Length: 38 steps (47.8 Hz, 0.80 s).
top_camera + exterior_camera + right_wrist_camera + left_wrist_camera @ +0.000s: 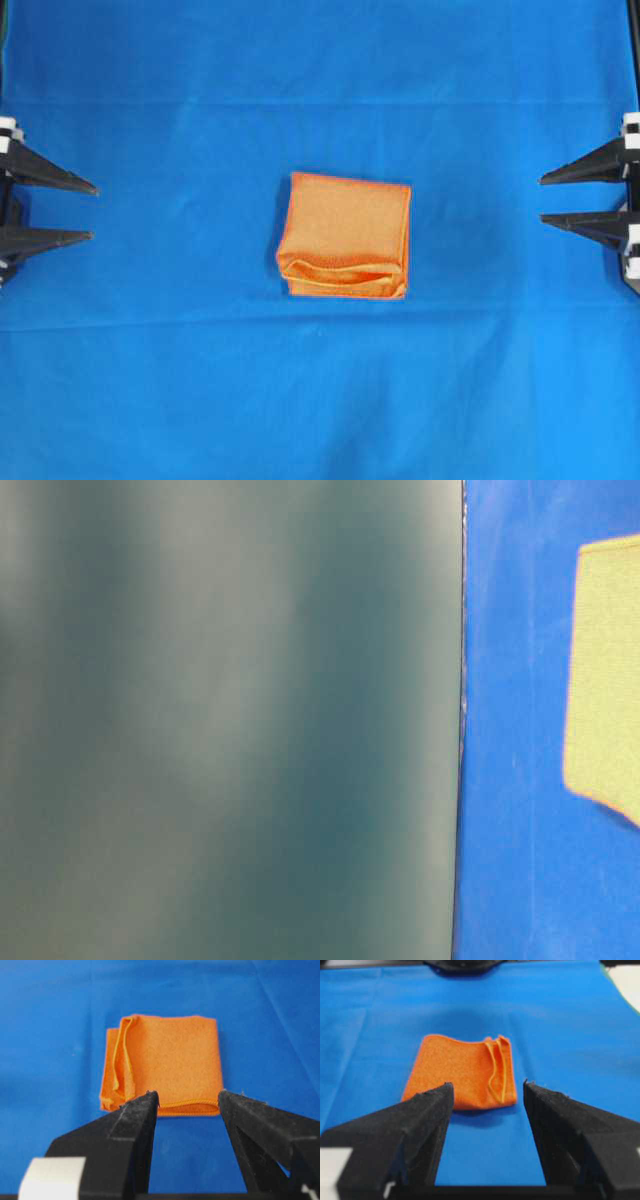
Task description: Fold the orange towel.
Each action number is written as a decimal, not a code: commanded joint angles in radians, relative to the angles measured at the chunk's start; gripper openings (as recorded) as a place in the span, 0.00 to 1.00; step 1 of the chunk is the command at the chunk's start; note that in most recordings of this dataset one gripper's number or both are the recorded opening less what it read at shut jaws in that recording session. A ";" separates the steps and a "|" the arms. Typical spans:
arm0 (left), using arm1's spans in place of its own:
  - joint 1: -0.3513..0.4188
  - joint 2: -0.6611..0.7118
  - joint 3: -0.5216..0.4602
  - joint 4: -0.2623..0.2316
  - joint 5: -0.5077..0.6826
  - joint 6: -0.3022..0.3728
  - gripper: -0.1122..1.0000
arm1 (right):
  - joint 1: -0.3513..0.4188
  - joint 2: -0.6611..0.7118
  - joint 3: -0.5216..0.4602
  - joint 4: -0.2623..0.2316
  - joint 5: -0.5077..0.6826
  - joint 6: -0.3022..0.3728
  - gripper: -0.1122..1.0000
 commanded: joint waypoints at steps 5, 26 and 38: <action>0.021 0.002 0.005 0.002 -0.008 0.000 0.57 | -0.003 0.032 0.000 0.000 -0.043 0.000 0.62; 0.023 0.003 0.006 0.002 -0.003 -0.002 0.57 | -0.003 0.037 0.002 0.002 -0.044 0.003 0.62; 0.023 0.003 0.006 0.002 -0.003 -0.002 0.57 | -0.003 0.037 0.002 0.000 -0.044 0.003 0.62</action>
